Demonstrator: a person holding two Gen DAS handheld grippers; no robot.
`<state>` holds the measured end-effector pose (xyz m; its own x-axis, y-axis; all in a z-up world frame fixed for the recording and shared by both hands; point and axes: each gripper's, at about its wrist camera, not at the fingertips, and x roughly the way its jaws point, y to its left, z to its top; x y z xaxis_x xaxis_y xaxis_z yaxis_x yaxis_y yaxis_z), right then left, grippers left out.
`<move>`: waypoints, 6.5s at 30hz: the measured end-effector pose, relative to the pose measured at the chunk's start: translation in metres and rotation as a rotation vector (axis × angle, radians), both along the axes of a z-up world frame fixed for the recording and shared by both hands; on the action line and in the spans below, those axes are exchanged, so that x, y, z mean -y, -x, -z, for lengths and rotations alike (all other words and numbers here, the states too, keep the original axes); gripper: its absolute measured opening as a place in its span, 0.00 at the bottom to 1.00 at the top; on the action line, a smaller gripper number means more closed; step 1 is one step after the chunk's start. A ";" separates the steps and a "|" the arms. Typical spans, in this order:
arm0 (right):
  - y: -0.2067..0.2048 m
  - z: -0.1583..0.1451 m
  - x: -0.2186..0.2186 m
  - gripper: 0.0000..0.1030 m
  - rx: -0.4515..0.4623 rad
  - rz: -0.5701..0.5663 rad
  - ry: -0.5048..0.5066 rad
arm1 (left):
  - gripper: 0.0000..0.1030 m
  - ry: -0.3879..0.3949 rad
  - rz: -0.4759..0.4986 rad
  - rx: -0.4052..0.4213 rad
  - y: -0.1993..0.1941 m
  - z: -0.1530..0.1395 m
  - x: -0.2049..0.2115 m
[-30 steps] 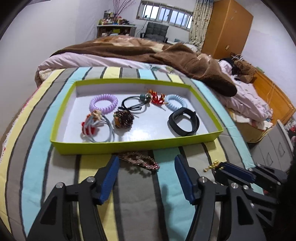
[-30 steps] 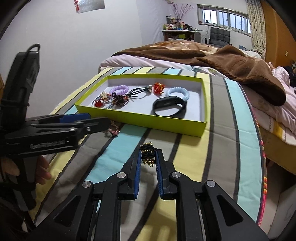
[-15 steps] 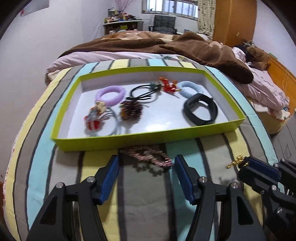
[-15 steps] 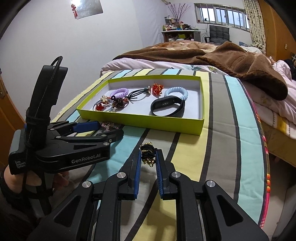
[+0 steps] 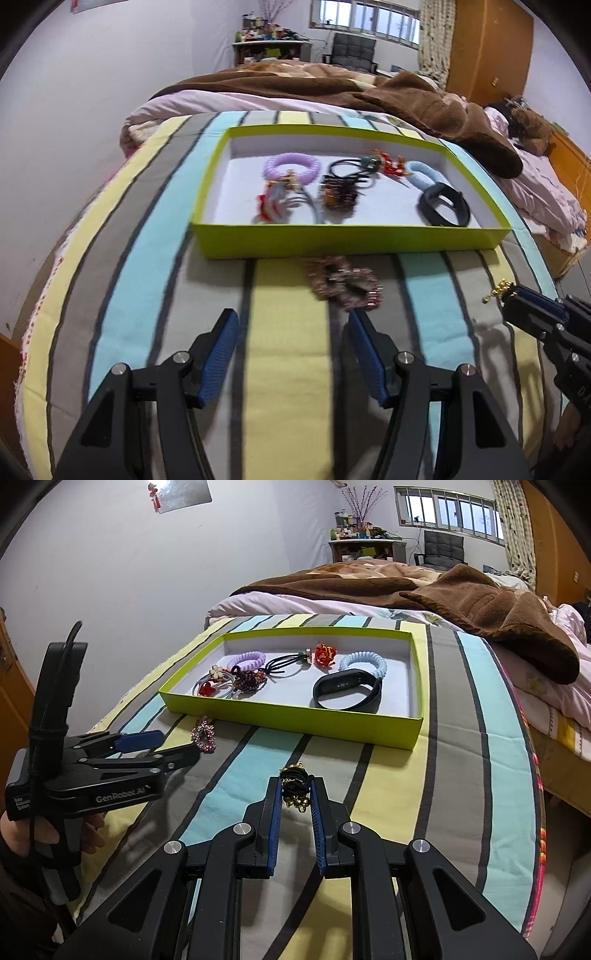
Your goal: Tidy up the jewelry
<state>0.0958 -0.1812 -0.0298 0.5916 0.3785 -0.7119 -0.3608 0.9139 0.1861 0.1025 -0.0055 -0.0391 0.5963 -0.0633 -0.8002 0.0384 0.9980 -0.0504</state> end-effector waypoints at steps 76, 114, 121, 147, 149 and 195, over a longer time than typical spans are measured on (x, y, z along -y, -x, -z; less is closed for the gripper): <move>0.003 -0.016 -0.023 0.15 0.029 0.013 -0.049 | 0.29 0.013 0.088 0.108 0.008 -0.033 -0.018; -0.120 0.007 -0.052 0.15 -0.035 0.012 0.045 | 0.29 0.041 0.183 0.066 -0.124 -0.029 -0.015; -0.121 0.012 -0.060 0.16 -0.031 -0.007 0.100 | 0.29 0.060 0.181 0.018 -0.129 -0.014 -0.015; -0.121 0.011 -0.056 0.17 -0.022 0.018 0.089 | 0.32 0.089 0.176 0.017 -0.124 -0.015 -0.016; -0.121 0.009 -0.056 0.17 -0.019 0.025 0.087 | 0.35 0.088 0.177 0.021 -0.123 -0.016 -0.015; -0.003 -0.035 -0.031 0.50 0.101 0.253 0.057 | 0.51 -0.032 -0.012 0.195 0.007 -0.047 0.001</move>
